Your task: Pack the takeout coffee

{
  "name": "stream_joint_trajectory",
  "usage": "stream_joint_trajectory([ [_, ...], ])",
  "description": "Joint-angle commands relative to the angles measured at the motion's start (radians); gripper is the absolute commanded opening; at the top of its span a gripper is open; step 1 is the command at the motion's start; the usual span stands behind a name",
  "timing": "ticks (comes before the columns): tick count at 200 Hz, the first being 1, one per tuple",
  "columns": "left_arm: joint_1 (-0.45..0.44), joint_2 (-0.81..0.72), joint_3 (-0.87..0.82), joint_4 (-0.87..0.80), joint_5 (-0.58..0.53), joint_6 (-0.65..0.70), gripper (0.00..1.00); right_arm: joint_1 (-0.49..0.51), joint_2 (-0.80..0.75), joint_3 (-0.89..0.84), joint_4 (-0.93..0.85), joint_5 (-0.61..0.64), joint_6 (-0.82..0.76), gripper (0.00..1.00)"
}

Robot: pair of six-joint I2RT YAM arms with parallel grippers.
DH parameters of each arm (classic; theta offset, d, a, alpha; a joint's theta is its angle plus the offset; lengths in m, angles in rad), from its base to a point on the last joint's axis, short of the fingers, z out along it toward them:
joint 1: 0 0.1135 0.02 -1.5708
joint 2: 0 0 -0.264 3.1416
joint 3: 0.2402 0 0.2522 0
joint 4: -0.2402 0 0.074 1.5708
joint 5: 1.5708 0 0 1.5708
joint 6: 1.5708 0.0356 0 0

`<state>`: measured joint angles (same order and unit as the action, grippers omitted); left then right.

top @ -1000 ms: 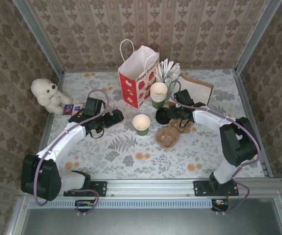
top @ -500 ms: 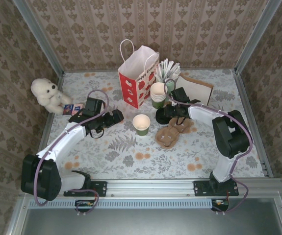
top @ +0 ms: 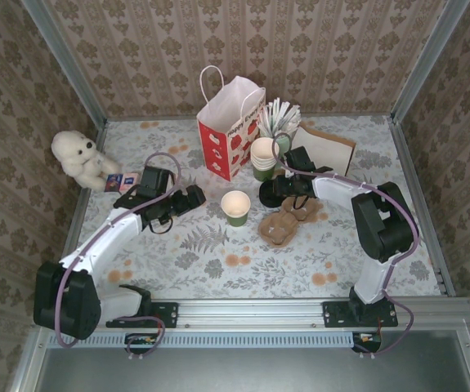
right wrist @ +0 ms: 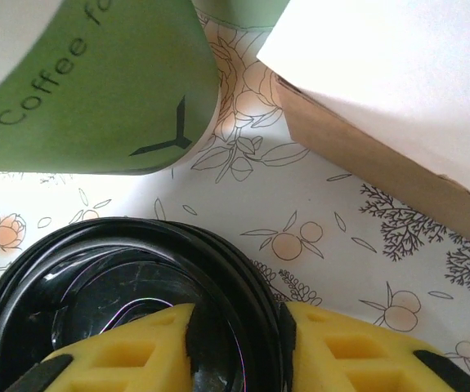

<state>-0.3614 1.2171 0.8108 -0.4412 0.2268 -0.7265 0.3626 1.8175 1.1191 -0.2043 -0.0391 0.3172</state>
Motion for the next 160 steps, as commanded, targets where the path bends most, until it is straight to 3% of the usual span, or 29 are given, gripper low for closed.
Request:
stream_joint_trajectory([
  [1,-0.007,-0.019,-0.006,0.005,-0.005,-0.005,1.0,0.001,0.017,-0.008,0.02,-0.02,-0.03,0.31],
  [79,-0.007,-0.028,-0.002,0.013,0.008,0.024,1.0,0.003,-0.103,-0.061,0.043,0.052,-0.041,0.16],
  [160,-0.008,-0.072,0.016,0.061,0.053,0.109,1.0,0.091,-0.237,-0.156,0.114,0.262,-0.158,0.16],
])
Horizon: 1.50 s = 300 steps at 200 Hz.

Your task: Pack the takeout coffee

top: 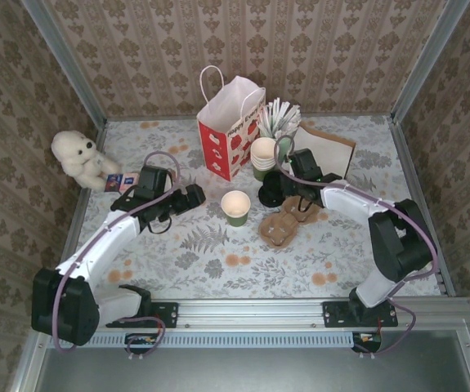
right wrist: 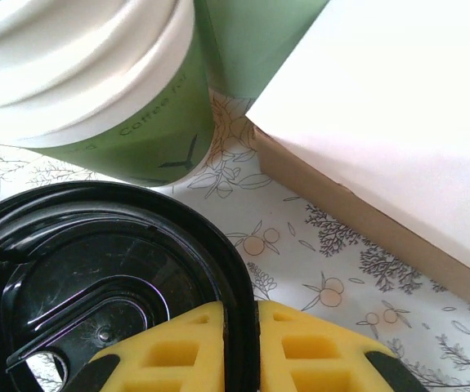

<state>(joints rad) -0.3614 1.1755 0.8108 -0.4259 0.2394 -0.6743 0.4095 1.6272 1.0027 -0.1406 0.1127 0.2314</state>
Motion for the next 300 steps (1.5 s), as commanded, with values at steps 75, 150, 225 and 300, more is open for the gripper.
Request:
stream_joint_trajectory([
  [75,-0.058,-0.059,0.081,0.166,0.139,0.15,1.0,0.255,-0.219,-0.142,0.273,0.383,-0.243,0.14],
  [150,-0.161,0.117,0.243,0.206,0.136,0.13,0.9,0.392,-0.159,0.049,0.184,0.607,-0.163,0.13],
  [225,-0.226,0.224,0.36,0.133,-0.011,0.156,0.71,0.433,-0.045,0.209,0.098,0.65,-0.125,0.13],
  [300,-0.234,0.284,0.398,0.118,-0.084,0.189,0.09,0.437,-0.024,0.258,0.024,0.589,-0.044,0.15],
])
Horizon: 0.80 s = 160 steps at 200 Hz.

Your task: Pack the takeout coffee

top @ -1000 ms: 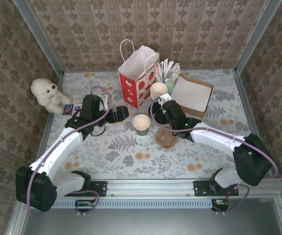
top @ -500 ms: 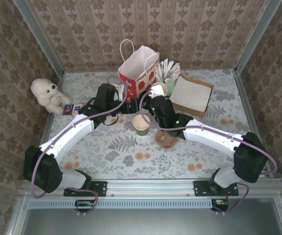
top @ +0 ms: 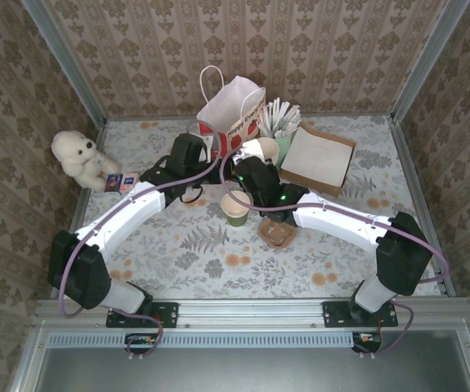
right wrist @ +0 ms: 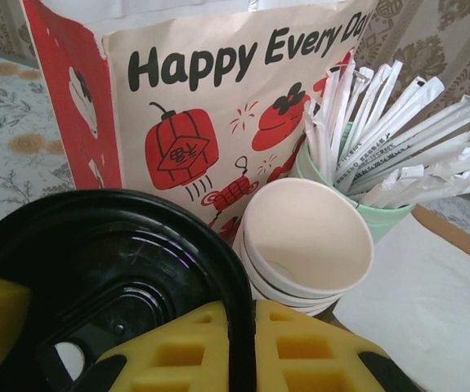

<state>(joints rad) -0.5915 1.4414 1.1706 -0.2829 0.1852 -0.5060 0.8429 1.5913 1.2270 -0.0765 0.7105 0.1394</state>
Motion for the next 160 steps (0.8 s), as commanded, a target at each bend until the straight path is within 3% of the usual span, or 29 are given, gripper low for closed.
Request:
stream_joint_trajectory([
  [1,-0.004,0.019,0.038,-0.026,-0.029,0.021,0.08,0.003,0.01,0.034,-0.04,-0.011,0.049,0.15],
  [9,-0.004,0.021,0.041,-0.03,-0.032,0.023,0.0,0.002,0.0,0.029,-0.037,-0.037,0.055,0.16],
  [26,-0.004,0.021,0.038,-0.033,-0.049,0.037,0.0,-0.013,-0.035,0.014,-0.038,-0.118,0.073,0.22],
  [38,-0.003,0.012,0.034,-0.025,-0.061,0.063,0.0,-0.045,-0.07,-0.001,-0.05,-0.238,0.085,0.31],
  [56,-0.002,-0.006,0.028,-0.007,-0.079,0.127,0.0,-0.126,-0.122,-0.013,-0.094,-0.52,0.119,0.6],
  [70,-0.001,-0.031,0.019,0.017,-0.091,0.211,0.0,-0.2,-0.155,-0.023,-0.127,-0.693,0.161,0.75],
  [76,0.0,-0.043,0.013,0.031,-0.098,0.243,0.0,-0.231,-0.172,-0.03,-0.137,-0.757,0.177,0.97],
  [78,0.0,-0.048,0.009,0.036,-0.1,0.253,0.0,-0.243,-0.177,-0.033,-0.139,-0.775,0.182,0.99],
  [107,-0.001,-0.106,-0.03,0.119,-0.115,0.366,0.0,-0.329,-0.26,-0.073,-0.133,-0.906,0.202,1.0],
  [134,-0.002,-0.119,-0.021,0.137,-0.102,0.415,0.0,-0.326,-0.263,-0.042,-0.133,-1.068,0.155,1.0],
  [160,-0.002,-0.118,0.0,0.122,-0.093,0.445,0.0,-0.298,-0.222,0.003,-0.113,-1.112,0.173,1.0],
])
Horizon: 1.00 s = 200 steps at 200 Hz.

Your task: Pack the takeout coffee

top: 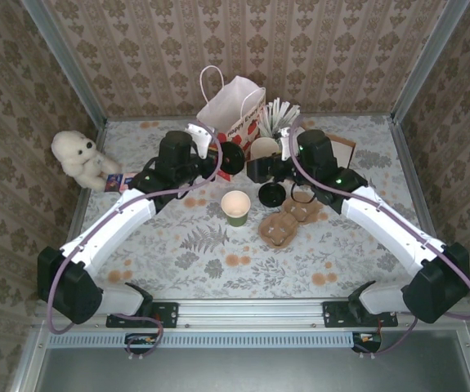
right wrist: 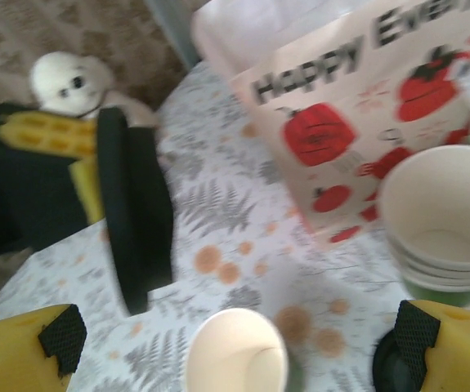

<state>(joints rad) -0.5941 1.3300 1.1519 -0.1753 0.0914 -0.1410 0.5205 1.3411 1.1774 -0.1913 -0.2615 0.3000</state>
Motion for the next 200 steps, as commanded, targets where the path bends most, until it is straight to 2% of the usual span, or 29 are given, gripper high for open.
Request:
stream_joint_trajectory([
  [1,0.001,-0.006,0.02,0.013,0.001,0.081,0.0,0.026,0.031,0.054,0.001,-0.139,0.011,1.0],
  [23,0.001,-0.009,0.028,0.003,0.016,0.099,0.0,0.046,0.093,0.098,0.02,-0.09,0.021,0.97],
  [58,0.001,-0.02,0.019,0.006,0.037,0.113,0.0,0.065,0.161,0.153,0.052,-0.02,0.011,0.81],
  [105,0.001,-0.017,0.031,0.003,0.052,0.128,0.0,0.074,0.199,0.218,-0.021,-0.075,-0.061,0.56],
  [143,0.001,-0.014,0.039,-0.008,0.047,0.132,0.0,0.073,0.205,0.244,-0.082,-0.096,-0.077,0.43],
  [163,0.001,-0.015,0.042,-0.013,0.05,0.127,0.0,0.073,0.204,0.243,-0.089,-0.087,-0.085,0.4],
  [200,0.001,-0.024,0.039,-0.015,0.049,0.121,0.0,0.073,0.218,0.265,-0.133,-0.073,-0.101,0.43],
])
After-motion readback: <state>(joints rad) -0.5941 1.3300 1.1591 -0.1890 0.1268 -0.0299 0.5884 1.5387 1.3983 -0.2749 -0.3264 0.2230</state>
